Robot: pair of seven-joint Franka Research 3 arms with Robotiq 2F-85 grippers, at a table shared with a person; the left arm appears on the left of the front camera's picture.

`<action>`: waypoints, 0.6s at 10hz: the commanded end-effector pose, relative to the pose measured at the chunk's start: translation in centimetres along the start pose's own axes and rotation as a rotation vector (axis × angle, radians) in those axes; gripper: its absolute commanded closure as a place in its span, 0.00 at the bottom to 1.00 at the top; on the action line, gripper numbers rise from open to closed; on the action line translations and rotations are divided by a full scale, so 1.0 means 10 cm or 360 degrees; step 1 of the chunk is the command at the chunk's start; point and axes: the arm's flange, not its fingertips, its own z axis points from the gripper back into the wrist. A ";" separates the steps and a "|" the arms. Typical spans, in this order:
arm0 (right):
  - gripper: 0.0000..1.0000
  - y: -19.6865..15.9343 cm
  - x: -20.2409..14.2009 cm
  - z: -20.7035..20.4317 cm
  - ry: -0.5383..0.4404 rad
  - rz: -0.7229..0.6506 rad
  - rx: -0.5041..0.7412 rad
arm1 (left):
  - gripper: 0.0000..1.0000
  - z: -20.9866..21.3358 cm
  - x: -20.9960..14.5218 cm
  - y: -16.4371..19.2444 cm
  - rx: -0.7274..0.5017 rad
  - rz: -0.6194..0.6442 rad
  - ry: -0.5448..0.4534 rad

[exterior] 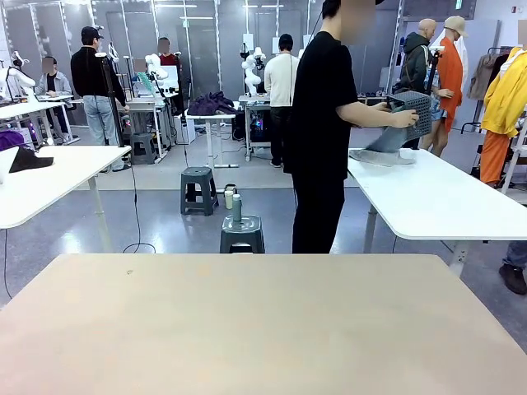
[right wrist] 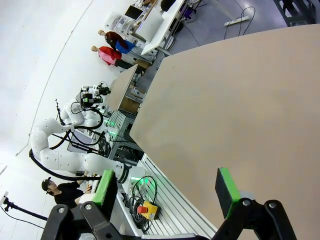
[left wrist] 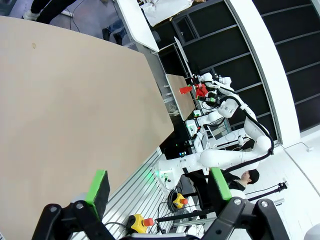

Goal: Fold the towels and place them in the basket.
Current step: When a person lays out a Towel with hook on the table, fold it in half twice.

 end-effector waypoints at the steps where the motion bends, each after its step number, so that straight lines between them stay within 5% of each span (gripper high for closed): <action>1: 0.00 -0.01 0.02 0.00 -0.0019 0.0035 0.0019 | 0.00 0.02 -0.02 0.00 -0.0020 -0.0030 0.0015; 6: 0.00 -0.01 0.02 0.00 -0.0019 0.0035 0.0019 | 0.00 0.02 -0.02 0.00 -0.0020 -0.0030 0.0015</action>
